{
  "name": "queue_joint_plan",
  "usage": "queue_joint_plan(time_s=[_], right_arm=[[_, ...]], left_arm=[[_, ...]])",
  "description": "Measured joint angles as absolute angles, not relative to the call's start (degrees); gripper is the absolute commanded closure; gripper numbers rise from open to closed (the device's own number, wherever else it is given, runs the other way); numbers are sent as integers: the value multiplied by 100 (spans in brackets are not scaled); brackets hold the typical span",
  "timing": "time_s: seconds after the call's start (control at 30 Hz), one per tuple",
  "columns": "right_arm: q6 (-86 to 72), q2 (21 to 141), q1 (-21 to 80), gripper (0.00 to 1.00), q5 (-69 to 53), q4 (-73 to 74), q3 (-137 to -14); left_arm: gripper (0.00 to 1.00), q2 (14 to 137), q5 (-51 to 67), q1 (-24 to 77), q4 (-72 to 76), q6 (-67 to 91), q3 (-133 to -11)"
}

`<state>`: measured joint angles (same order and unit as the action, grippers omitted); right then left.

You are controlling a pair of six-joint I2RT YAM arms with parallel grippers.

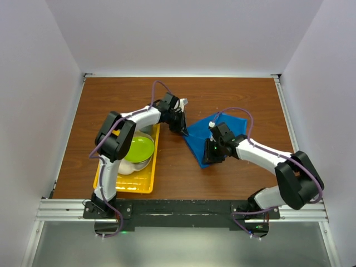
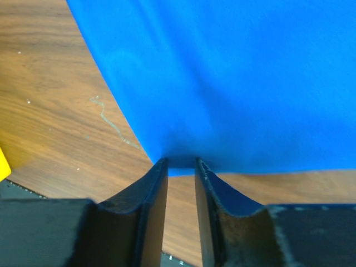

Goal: Fold the napkin, place the utensils inside, and roll it up
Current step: Roll the napkin with the utensil

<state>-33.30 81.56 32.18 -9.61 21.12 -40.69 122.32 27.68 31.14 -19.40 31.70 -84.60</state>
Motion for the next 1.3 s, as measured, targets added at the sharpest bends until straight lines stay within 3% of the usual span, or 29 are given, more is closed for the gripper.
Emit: queue_joint_plan(time_s=[0.27, 0.47, 0.57, 0.63, 0.83, 0.97, 1.1, 1.3], right_arm=[[-3192, 8090, 3218, 64, -860, 2169, -4676], [-3216, 8482, 3218, 71, -829, 1933, -4523], [-3155, 8569, 3221, 67, -718, 1988, -4449], [-3052, 8576, 3225, 56, -666, 2027, -4471], [-2480, 8565, 3304, 40, -375, 2663, -5214], [-2082, 8501, 3603, 43, -207, 2867, -5666], [-1772, 8604, 4088, 60, 64, 3065, -5852], [-1507, 9262, 4545, 56, 519, 3192, -6047]], left_arm=[[92, 12031, 2545, 3107, -2196, 2827, -8670], [93, 11972, 2543, 3098, -2102, 2838, -8635], [93, 12114, 2521, 3070, -2112, 2788, -8659], [93, 12221, 2469, 3057, -2202, 2751, -8735], [82, 12269, 2279, 3044, -2646, 2731, -9459], [78, 11824, 2150, 3009, -2797, 2941, -9579], [80, 11327, 2143, 2904, -2930, 3269, -9577], [81, 10698, 2270, 2541, -2777, 3795, -9094]])
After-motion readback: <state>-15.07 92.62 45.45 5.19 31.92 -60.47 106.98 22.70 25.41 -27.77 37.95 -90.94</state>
